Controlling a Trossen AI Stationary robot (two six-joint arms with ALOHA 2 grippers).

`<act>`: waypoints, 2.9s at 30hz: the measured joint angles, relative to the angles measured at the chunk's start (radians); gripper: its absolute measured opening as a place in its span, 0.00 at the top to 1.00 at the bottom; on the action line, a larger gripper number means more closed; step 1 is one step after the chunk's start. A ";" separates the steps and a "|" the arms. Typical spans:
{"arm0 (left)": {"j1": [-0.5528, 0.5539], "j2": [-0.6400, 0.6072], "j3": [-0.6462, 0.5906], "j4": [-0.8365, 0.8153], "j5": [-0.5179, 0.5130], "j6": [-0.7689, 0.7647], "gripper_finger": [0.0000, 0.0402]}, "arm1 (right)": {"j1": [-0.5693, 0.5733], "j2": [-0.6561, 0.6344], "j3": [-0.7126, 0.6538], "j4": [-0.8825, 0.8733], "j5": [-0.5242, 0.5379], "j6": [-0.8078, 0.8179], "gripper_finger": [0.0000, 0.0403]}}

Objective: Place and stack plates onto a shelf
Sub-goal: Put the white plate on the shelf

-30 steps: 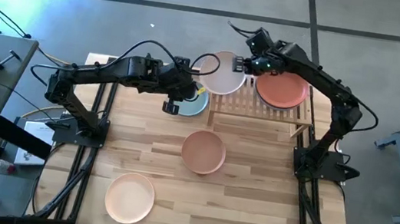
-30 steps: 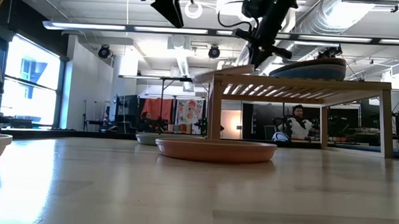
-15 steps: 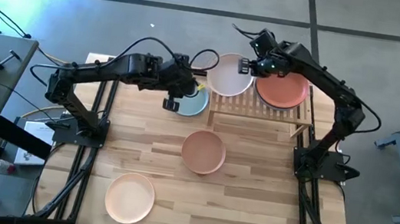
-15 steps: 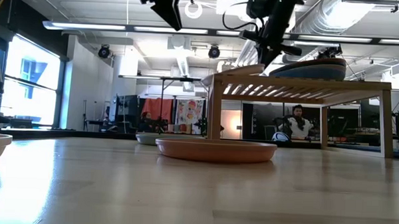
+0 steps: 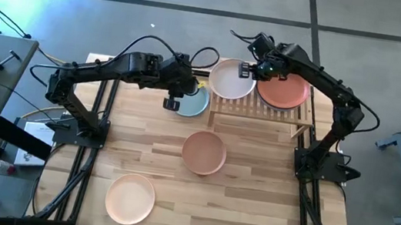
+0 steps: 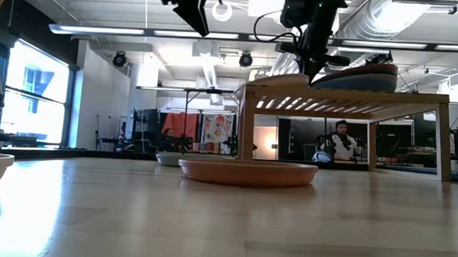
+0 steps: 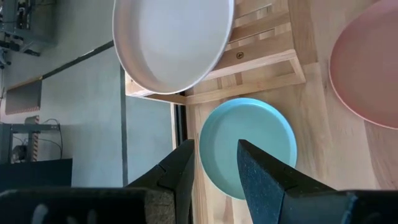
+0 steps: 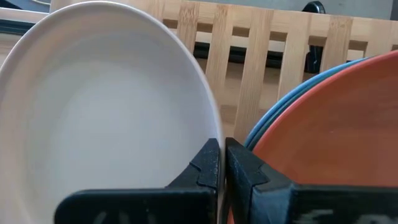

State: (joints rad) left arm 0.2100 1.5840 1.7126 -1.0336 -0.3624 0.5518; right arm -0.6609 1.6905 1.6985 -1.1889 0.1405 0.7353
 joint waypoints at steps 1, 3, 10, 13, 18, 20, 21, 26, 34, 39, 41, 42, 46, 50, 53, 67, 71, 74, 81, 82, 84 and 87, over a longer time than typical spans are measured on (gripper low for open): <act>0.000 0.000 0.000 0.000 0.003 0.000 0.73 | 0.000 0.000 0.000 0.000 0.005 -0.001 1.00; 0.000 0.000 0.000 0.000 0.004 0.001 0.73 | 0.000 0.000 0.000 0.000 0.006 -0.002 1.00; 0.000 0.000 0.000 0.000 0.004 0.001 0.73 | 0.000 0.000 0.000 -0.003 0.005 -0.002 1.00; 0.000 0.000 0.000 0.000 0.004 0.002 0.73 | 0.000 0.000 0.000 -0.004 0.008 0.004 0.97; 0.000 0.000 0.000 0.000 0.004 0.002 0.73 | 0.000 0.000 0.000 -0.003 0.013 0.009 0.89; 0.000 0.000 0.000 0.000 0.004 0.001 0.73 | 0.000 0.000 0.000 -0.003 0.013 0.008 0.86; 0.000 0.000 0.000 0.000 0.004 0.002 0.73 | 0.000 0.000 0.000 -0.003 0.013 0.004 0.84; 0.000 0.000 0.000 0.000 0.004 0.001 0.73 | 0.000 -0.019 0.006 -0.009 -0.011 -0.016 0.82; 0.000 0.000 0.000 0.000 0.004 0.002 0.73 | 0.045 -0.028 0.036 -0.008 -0.084 -0.017 0.82; 0.000 0.000 0.000 0.000 0.004 0.001 0.73 | 0.077 -0.019 0.036 -0.045 -0.085 0.000 0.82; 0.000 0.000 0.000 0.000 0.004 0.001 0.73 | 0.082 -0.014 0.036 -0.074 -0.080 0.009 0.82; 0.000 0.000 0.000 0.000 0.004 0.001 0.73 | 0.083 -0.009 0.036 -0.091 -0.070 0.014 0.82; 0.000 0.000 0.000 0.000 0.004 0.001 0.73 | 0.089 -0.007 0.036 -0.107 -0.033 0.027 0.82; 0.000 0.000 0.000 0.000 0.004 0.001 0.73 | 0.090 -0.007 0.036 -0.120 -0.034 0.038 0.82; 0.000 0.000 0.000 0.000 0.004 0.000 0.73 | 0.088 -0.007 0.036 -0.136 -0.014 0.050 0.82; 0.000 0.000 0.000 0.000 0.004 0.001 0.73 | 0.062 -0.008 0.036 -0.215 0.058 0.072 0.82; 0.000 0.000 0.000 0.000 0.004 0.001 0.73 | 0.058 -0.008 0.036 -0.194 0.060 0.047 0.82; 0.000 0.000 0.000 0.000 0.004 0.001 0.73 | 0.073 -0.008 0.036 -0.153 0.045 0.026 0.82; 0.000 0.000 0.000 0.000 0.004 0.000 0.73 | 0.140 0.003 0.037 -0.063 -0.044 0.032 0.82; 0.000 0.000 0.000 0.000 0.004 0.000 0.73 | 0.151 0.011 0.037 -0.063 -0.042 0.033 0.82; 0.000 0.000 0.000 0.000 0.004 0.001 0.73 | 0.168 0.028 0.037 -0.063 -0.041 0.034 0.82; 0.000 0.000 0.000 0.000 0.004 0.001 0.73 | 0.178 0.046 0.037 -0.064 -0.040 0.047 0.82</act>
State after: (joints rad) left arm 0.2096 1.5845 1.7123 -1.0332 -0.3580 0.5526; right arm -0.4832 1.7364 1.7359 -1.2534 0.1007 0.7822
